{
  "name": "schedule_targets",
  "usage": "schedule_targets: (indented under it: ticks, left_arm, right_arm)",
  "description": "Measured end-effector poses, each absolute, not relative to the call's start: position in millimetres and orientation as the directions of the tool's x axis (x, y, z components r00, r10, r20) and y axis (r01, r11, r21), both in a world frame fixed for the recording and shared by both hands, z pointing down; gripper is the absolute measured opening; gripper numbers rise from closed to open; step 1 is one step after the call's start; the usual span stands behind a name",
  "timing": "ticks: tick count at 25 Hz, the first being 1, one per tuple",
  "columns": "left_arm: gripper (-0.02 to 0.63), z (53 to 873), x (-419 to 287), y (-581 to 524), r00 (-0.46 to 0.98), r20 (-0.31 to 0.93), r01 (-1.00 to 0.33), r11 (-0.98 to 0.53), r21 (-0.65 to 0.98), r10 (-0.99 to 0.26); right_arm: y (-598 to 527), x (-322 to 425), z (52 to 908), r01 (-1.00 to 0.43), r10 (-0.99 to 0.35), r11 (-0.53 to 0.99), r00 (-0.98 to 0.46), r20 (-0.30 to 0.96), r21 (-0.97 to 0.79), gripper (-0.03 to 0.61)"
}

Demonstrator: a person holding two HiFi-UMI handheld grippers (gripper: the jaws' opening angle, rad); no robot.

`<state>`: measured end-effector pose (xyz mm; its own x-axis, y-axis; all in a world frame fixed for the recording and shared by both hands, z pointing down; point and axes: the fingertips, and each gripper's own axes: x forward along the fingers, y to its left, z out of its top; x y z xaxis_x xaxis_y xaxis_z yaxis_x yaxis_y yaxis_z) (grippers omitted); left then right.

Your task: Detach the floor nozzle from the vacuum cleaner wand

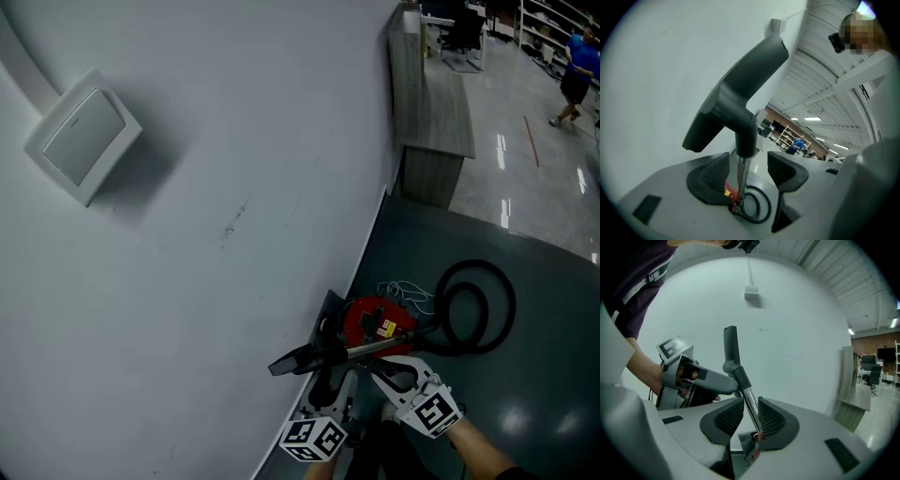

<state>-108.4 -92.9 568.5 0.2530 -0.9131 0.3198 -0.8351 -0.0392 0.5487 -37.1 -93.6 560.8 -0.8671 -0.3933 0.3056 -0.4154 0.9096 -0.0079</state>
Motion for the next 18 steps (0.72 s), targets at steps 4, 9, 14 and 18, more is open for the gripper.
schedule_targets:
  ticks: [4,9,14,18]
  left_arm:
    - [0.249,567,-117,-99,0.235,0.275,-0.840,-0.053,0.540,-0.932]
    - [0.249,570,-119,-108,0.230,0.239,-0.807,-0.048,0.589,-0.943]
    - [0.249,568,-119,-116,0.218,0.205,-0.789,-0.049,0.612,-0.954]
    - [0.249,564,-123,-123,0.199,0.184,-0.777,-0.040,0.628,-0.963]
  right_arm:
    - [-95,-42,580,-0.405,-0.396,0.913,-0.854,0.336,0.047,0.098]
    - [-107,-56,593,-0.404,-0.428,0.904,-0.844,0.323,0.142,0.132]
    - [-114,-72,597,-0.363,-0.422,0.903,-0.849,0.319,0.229,0.153]
    - [-118,-83,602,-0.329,-0.409,0.904,-0.851,0.330,0.272,0.161]
